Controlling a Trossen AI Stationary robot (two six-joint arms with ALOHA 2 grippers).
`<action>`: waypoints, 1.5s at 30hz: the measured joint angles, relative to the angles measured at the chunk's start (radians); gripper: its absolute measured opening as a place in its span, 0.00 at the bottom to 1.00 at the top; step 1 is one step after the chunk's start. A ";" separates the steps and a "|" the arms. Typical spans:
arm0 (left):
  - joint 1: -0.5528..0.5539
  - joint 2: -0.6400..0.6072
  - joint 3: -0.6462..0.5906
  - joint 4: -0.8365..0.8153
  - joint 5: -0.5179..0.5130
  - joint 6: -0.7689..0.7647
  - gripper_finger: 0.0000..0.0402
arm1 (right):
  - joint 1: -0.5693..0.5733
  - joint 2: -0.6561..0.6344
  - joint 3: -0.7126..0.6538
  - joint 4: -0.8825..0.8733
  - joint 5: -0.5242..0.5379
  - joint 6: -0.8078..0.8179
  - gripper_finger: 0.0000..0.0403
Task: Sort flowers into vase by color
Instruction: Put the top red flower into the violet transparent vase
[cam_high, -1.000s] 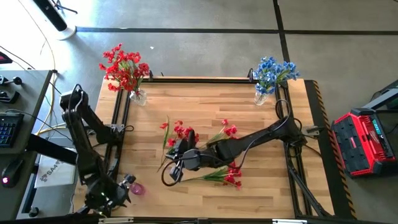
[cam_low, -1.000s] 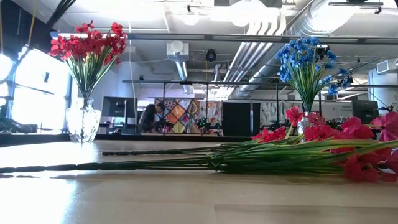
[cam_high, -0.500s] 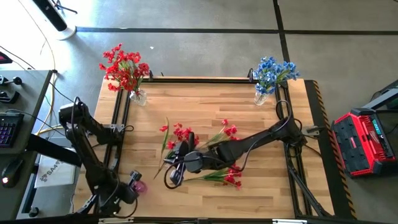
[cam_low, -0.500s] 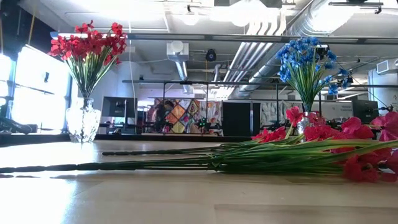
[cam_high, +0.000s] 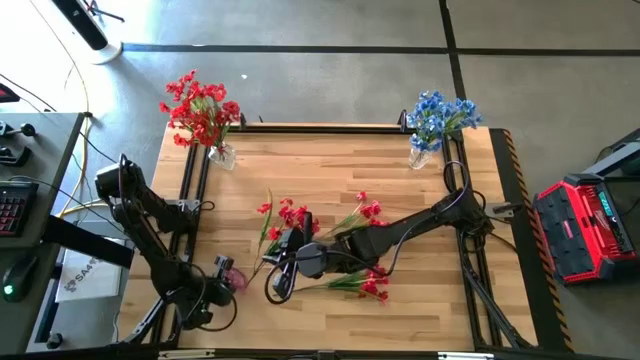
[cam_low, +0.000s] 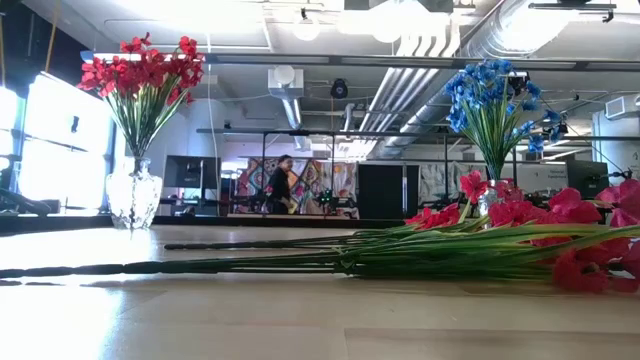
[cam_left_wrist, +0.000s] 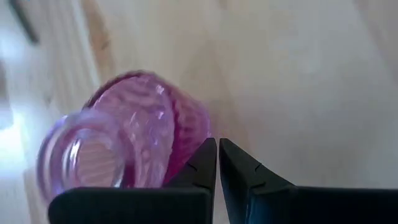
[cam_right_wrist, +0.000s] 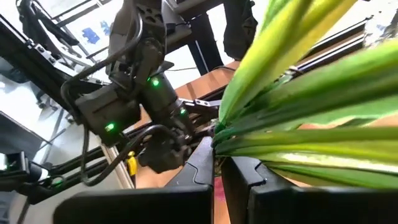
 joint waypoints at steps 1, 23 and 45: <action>0.001 -0.013 -0.006 0.000 0.000 -0.015 0.02 | -0.003 0.000 0.000 0.000 -0.007 0.006 0.00; -0.017 -0.743 -0.011 -0.238 0.017 -0.168 0.00 | -0.119 0.034 0.000 0.098 -0.180 -0.197 0.00; 0.056 -0.896 -0.010 -0.379 -0.176 -0.157 0.00 | -0.170 0.072 -0.001 0.183 -0.343 -0.347 0.00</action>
